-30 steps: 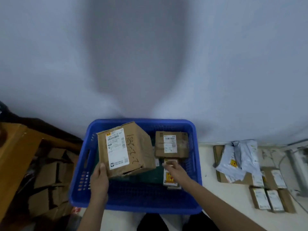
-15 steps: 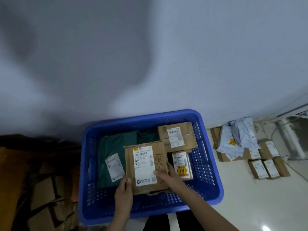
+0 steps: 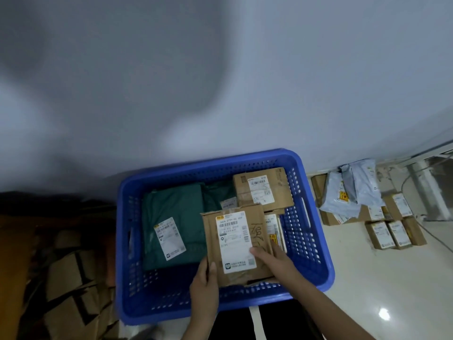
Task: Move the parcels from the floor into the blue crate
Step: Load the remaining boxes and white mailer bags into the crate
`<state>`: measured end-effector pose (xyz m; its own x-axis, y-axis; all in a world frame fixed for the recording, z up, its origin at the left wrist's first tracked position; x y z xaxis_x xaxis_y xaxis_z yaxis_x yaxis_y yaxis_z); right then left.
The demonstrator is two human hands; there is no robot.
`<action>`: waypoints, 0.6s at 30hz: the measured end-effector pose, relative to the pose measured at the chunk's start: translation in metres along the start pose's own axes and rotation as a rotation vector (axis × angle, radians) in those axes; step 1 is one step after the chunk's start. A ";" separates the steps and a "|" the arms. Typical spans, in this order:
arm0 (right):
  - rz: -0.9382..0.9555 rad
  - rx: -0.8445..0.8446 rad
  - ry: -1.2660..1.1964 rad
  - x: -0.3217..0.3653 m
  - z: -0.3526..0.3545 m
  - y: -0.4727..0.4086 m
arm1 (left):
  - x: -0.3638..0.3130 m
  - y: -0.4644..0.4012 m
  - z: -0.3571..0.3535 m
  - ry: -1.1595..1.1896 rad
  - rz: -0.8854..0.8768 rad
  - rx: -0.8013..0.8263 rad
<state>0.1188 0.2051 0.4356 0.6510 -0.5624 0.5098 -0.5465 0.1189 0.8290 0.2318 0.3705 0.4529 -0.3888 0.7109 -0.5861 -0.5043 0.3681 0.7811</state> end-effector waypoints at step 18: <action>-0.034 0.027 0.015 -0.026 -0.009 -0.063 | 0.016 -0.032 0.009 0.044 0.050 -0.048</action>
<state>0.1409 0.2198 0.3723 0.6772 -0.5532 0.4852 -0.5377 0.0781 0.8395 0.2492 0.3755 0.4204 -0.4472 0.7006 -0.5560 -0.5190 0.3030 0.7993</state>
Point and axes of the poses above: each hand's wrist, its own y-axis away from the middle knuckle, its own z-axis out of the back of the hand, x = y × z, the point moved 2 cm from there along -y, towards the middle knuckle, and after that the axes turned 11 degrees about x, right-handed, at the moved point
